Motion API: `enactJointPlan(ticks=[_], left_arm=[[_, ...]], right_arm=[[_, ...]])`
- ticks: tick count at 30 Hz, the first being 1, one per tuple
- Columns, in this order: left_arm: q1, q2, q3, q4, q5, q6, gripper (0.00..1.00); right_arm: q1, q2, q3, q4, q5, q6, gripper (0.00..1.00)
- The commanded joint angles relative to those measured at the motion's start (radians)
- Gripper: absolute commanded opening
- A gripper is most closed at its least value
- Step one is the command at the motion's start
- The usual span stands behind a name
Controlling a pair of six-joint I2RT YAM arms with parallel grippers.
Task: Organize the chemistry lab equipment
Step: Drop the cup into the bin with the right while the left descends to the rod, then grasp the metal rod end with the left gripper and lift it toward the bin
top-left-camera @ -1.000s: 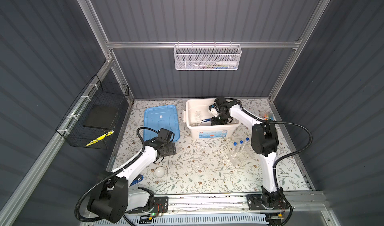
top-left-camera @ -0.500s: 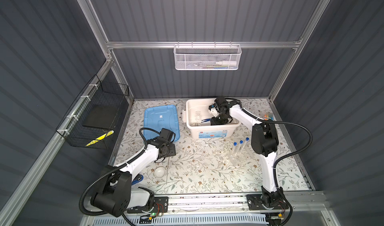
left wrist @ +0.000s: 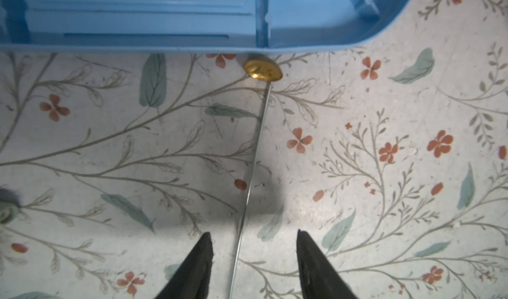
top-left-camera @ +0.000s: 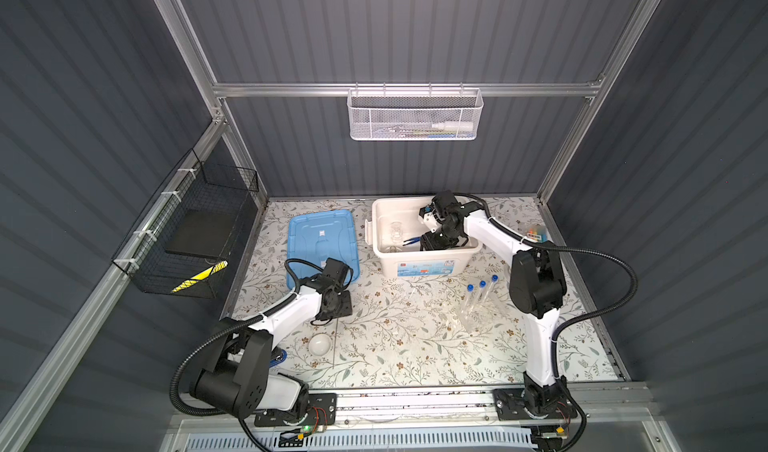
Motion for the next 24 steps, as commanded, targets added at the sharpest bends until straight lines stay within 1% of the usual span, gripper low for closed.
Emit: enactJointPlan(ticks=[1,6,11,14,19,23,24], left_arm=[[-0.007,0.019,-0.016,-0.005,0.025,-0.005,0.5],[-0.007,0.037,-0.028,0.007,0.042,-0.008,0.46],[-0.007,0.045,-0.038,0.023,0.068,-0.002,0.35],[-0.007,0.045,-0.045,0.036,0.094,0.005,0.28],[-0.007,0.04,-0.042,0.042,0.111,0.012,0.22],[-0.008,0.036,-0.045,0.063,0.132,0.015,0.15],[-0.007,0.039,-0.046,0.066,0.137,0.016,0.14]], right_arm=[[0.0,-0.061,-0.035,0.033,0.006,0.015,0.7],[-0.005,-0.132,-0.082,0.079,0.011,0.03,0.74],[-0.011,-0.192,-0.111,0.104,0.022,0.044,0.79],[-0.014,-0.231,-0.134,0.126,0.019,0.055,0.84],[-0.018,-0.296,-0.189,0.174,0.026,0.075,0.9],[-0.026,-0.341,-0.231,0.196,0.036,0.084,0.92],[-0.028,-0.35,-0.237,0.199,0.037,0.083,0.92]])
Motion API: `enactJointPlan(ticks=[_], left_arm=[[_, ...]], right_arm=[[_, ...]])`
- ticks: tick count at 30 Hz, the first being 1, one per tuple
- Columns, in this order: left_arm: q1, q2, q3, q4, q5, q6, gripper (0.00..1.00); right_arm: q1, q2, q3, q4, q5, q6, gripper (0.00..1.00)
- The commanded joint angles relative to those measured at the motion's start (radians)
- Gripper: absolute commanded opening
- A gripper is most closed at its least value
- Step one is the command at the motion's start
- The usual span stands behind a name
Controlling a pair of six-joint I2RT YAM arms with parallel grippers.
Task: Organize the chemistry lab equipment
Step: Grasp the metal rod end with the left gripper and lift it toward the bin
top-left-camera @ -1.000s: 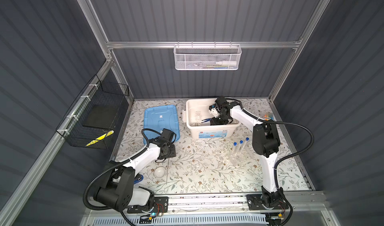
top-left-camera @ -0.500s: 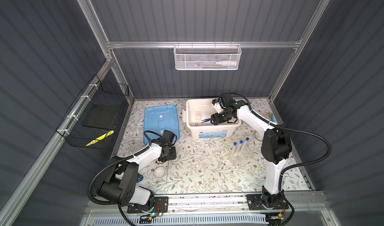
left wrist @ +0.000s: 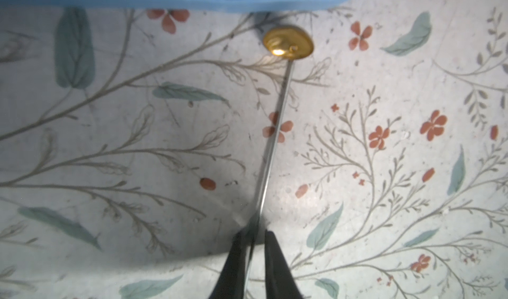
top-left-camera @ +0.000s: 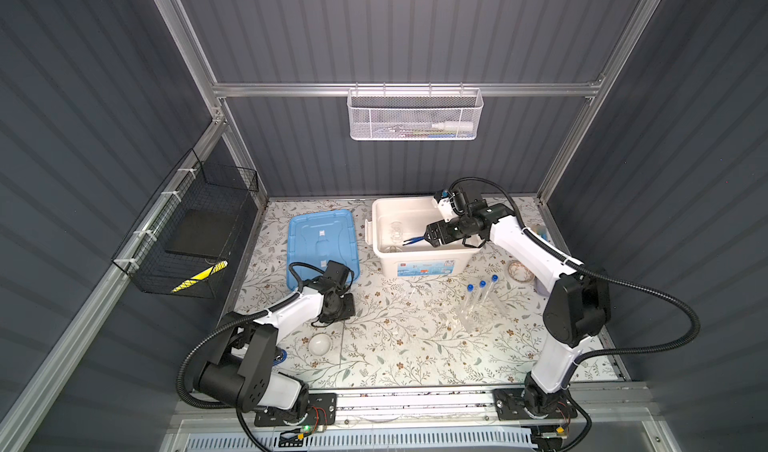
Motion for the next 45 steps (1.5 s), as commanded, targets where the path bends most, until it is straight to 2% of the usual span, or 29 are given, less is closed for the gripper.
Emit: enactJointPlan(ticks=[1,9,17,24,30,38,45], left_arm=[[-0.007,0.009,-0.017,0.012,0.044,0.013,0.13],[-0.009,0.019,-0.004,0.037,0.082,0.018,0.01],[-0.012,-0.072,0.026,0.02,0.069,0.012,0.01],[-0.012,-0.146,0.108,-0.03,0.045,0.025,0.0],[-0.012,-0.178,0.264,-0.132,-0.003,0.078,0.0],[-0.012,-0.15,0.571,-0.224,-0.084,0.254,0.0],[-0.012,0.007,0.861,-0.183,-0.002,0.359,0.0]], right_arm=[[-0.013,-0.036,-0.027,0.027,0.016,0.016,0.93],[-0.031,-0.089,-0.063,0.038,0.021,0.019,0.93],[-0.038,-0.158,-0.123,0.086,0.026,0.018,0.93],[-0.053,-0.238,-0.195,0.143,0.042,0.006,0.94],[-0.088,-0.293,-0.244,0.164,0.048,0.014,0.95],[-0.179,-0.382,-0.331,0.213,0.003,0.017,0.95],[-0.241,-0.414,-0.386,0.217,-0.015,0.027,0.95]])
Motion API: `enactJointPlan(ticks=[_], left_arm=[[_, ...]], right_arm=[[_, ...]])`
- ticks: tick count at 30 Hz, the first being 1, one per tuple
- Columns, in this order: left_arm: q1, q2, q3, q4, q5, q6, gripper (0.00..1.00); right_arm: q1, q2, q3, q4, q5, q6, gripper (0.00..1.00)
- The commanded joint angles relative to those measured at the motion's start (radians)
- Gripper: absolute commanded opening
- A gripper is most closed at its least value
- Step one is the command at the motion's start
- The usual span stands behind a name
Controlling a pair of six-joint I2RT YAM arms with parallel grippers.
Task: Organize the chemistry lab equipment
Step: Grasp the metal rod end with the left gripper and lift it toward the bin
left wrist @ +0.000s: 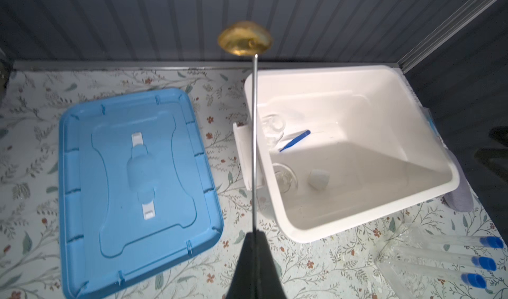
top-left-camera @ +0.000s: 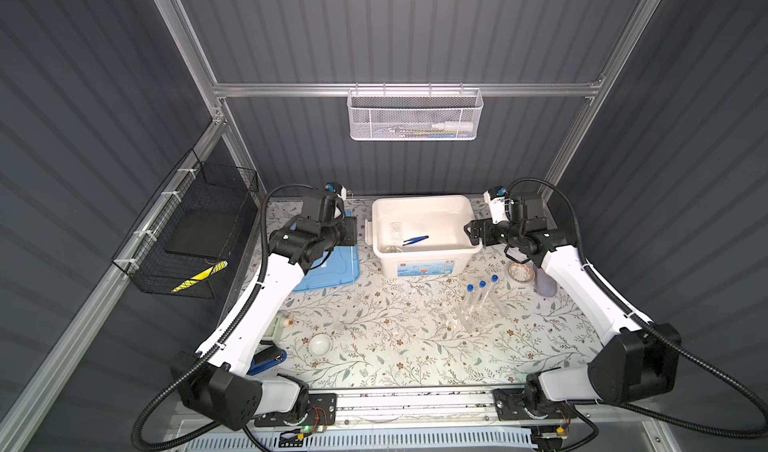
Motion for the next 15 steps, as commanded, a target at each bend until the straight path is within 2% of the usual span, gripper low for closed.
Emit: enactJointPlan(ticks=[1,8,15], left_arm=[[-0.007,0.087,0.104,0.016,0.07,0.092,0.0],[-0.035,0.279,0.303,0.071,0.152,0.17,0.0],[-0.116,0.472,0.523,0.035,0.121,0.283,0.0]], right_arm=[[-0.025,-0.013,-0.029,0.009,-0.03,0.019,0.95],[-0.073,0.02,-0.053,-0.012,-0.088,0.031,0.93],[-0.09,0.064,-0.053,-0.011,-0.147,0.039,0.86]])
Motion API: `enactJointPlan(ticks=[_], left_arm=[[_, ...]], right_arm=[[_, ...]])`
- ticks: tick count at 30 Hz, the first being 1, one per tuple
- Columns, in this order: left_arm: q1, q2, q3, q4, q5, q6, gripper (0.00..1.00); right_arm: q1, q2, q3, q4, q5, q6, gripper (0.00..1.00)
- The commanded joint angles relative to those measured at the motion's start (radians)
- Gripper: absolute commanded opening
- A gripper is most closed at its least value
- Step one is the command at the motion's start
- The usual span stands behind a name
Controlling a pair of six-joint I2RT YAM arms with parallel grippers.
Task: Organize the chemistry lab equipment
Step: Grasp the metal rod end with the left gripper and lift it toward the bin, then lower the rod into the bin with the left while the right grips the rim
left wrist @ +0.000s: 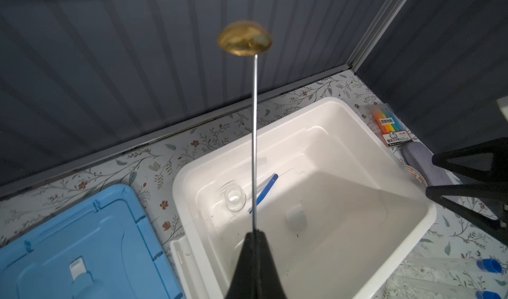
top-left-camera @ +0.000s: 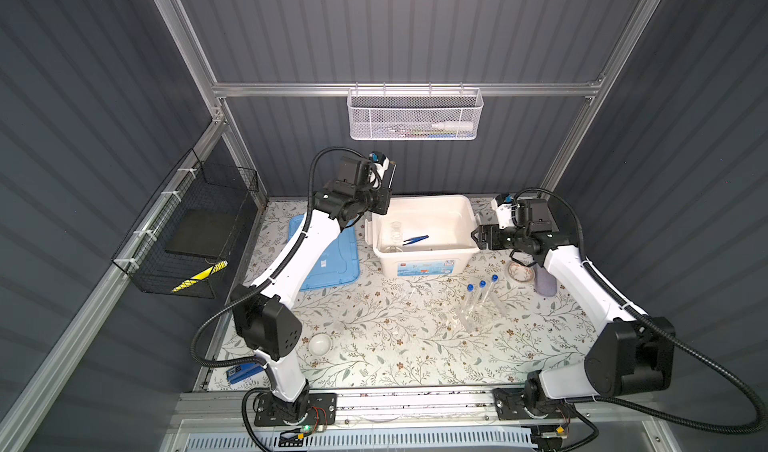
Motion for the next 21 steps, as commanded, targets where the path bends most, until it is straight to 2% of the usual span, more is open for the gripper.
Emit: enactJointPlan(ticks=[1,9,11,14,21], left_arm=[[-0.036,0.076,0.123,-0.028,0.003,0.097,0.0],[-0.105,0.361,0.477,-0.145,-0.041,0.237,0.0],[-0.128,0.415,0.529,-0.146,-0.043,0.261,0.0],[-0.15,0.46,0.559,-0.126,-0.011,0.263,0.0],[-0.199,0.506,0.493,-0.063,0.078,0.273,0.01]], right_arm=[[-0.008,0.018,-0.008,-0.003,-0.058,0.016,0.86],[-0.011,0.022,-0.02,0.019,-0.059,0.018,0.85],[-0.011,0.027,-0.021,0.021,-0.099,0.02,0.85],[-0.013,0.032,-0.021,0.02,-0.116,0.026,0.85],[-0.013,0.018,-0.045,0.072,-0.136,0.053,0.85]])
